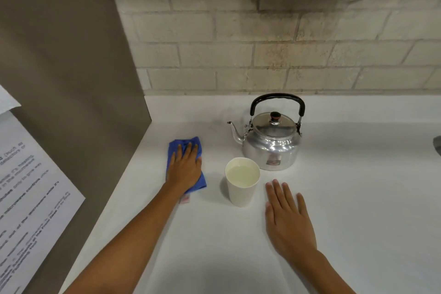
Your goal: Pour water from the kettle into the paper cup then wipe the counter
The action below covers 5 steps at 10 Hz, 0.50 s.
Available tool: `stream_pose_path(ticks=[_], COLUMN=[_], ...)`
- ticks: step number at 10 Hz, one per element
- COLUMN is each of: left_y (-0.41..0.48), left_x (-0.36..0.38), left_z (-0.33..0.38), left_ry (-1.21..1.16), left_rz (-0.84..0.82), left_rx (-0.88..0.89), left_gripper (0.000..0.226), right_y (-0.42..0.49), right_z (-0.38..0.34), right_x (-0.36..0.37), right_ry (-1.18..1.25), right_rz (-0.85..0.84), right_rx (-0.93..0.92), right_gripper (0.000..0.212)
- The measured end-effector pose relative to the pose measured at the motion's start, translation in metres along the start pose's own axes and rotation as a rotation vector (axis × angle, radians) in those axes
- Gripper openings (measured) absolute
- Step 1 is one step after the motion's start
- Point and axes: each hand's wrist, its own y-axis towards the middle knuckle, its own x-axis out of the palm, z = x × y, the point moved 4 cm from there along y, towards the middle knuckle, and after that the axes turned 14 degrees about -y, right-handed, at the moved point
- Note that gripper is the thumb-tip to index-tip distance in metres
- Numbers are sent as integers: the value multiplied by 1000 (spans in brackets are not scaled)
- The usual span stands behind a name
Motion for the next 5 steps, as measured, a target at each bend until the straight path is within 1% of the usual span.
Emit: stream_pose_path(ticks=[2, 3, 4, 5], left_y=[53, 66, 70, 67], left_x=[19, 21, 22, 19], left_z=[28, 33, 31, 32], left_ry=[-30, -21, -30, -17], left_rz=[-123, -161, -180, -150], left_rx=[37, 84, 100, 96], left_gripper=[54, 54, 56, 58], right_y=[0, 0, 0, 0], right_z=[-2, -2, -2, -3], right_x=[-2, -4, -5, -5], right_ry=[16, 8, 12, 0], right_rz=[7, 4, -3, -8], right_rx=[7, 12, 22, 15], right_gripper=[52, 52, 52, 52])
